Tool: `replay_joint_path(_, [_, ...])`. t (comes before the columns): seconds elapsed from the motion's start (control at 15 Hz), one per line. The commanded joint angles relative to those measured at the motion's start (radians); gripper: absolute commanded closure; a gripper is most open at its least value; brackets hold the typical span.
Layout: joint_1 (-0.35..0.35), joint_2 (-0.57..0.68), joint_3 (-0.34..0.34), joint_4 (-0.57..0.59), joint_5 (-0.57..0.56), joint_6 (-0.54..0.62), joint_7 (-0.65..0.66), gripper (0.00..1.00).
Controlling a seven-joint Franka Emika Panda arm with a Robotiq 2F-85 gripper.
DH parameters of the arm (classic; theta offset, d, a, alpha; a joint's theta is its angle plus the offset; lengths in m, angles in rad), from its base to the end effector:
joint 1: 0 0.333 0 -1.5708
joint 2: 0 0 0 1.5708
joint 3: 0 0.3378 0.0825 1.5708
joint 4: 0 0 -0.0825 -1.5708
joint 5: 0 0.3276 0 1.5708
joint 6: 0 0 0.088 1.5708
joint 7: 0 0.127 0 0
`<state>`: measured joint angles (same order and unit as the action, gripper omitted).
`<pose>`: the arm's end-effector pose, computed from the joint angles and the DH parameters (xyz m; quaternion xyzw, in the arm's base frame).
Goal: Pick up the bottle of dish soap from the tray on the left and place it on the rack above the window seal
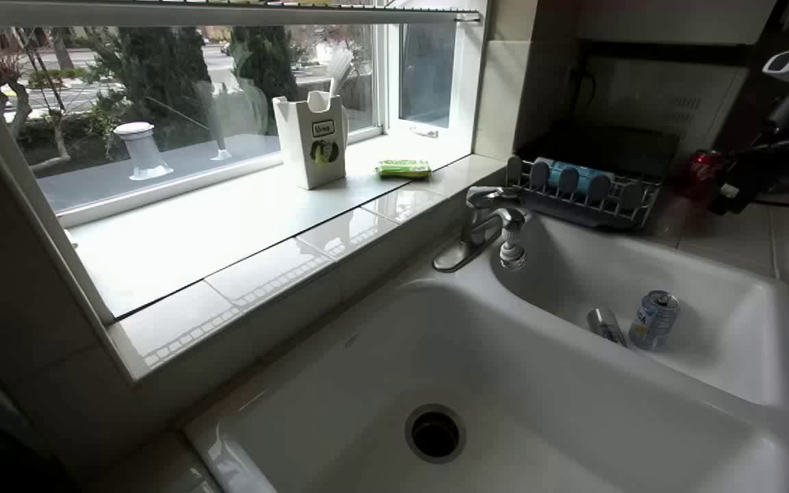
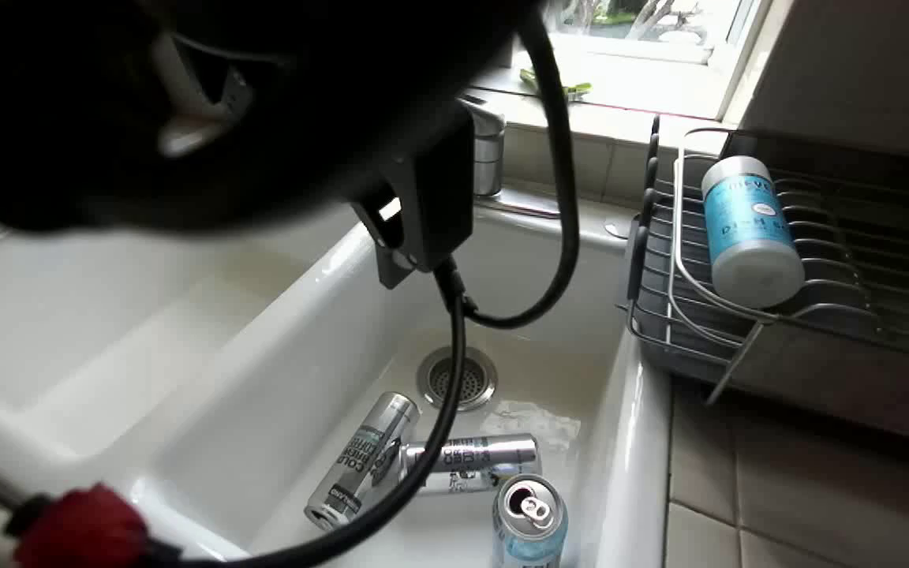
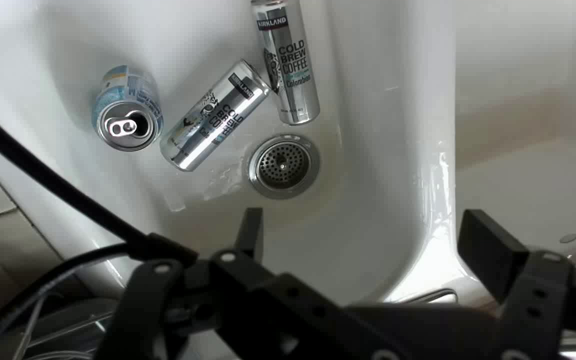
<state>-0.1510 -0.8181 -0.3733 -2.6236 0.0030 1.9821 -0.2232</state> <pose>0.2223 -0.1483 0.5031 -0.9829 0.1034 -0.1085 0.1068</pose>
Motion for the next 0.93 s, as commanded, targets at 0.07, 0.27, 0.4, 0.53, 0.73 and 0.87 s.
replay_joint_path(0.07, [-0.021,0.007,0.016,0.002,0.016,-0.002,-0.013,0.00])
replay_joint_path(0.27, [-0.021,0.007,0.016,0.002,0.016,-0.002,-0.013,0.00])
replay_joint_path(0.4, [-0.015,0.016,0.016,0.011,0.019,0.007,-0.016,0.00])
replay_joint_path(0.53, [0.011,0.048,0.019,0.044,0.028,0.019,-0.033,0.00])
replay_joint_path(0.73, [0.039,0.103,0.036,0.106,0.031,0.024,-0.040,0.00])
replay_joint_path(0.87, [0.050,0.140,0.052,0.146,0.026,0.023,-0.035,0.00])
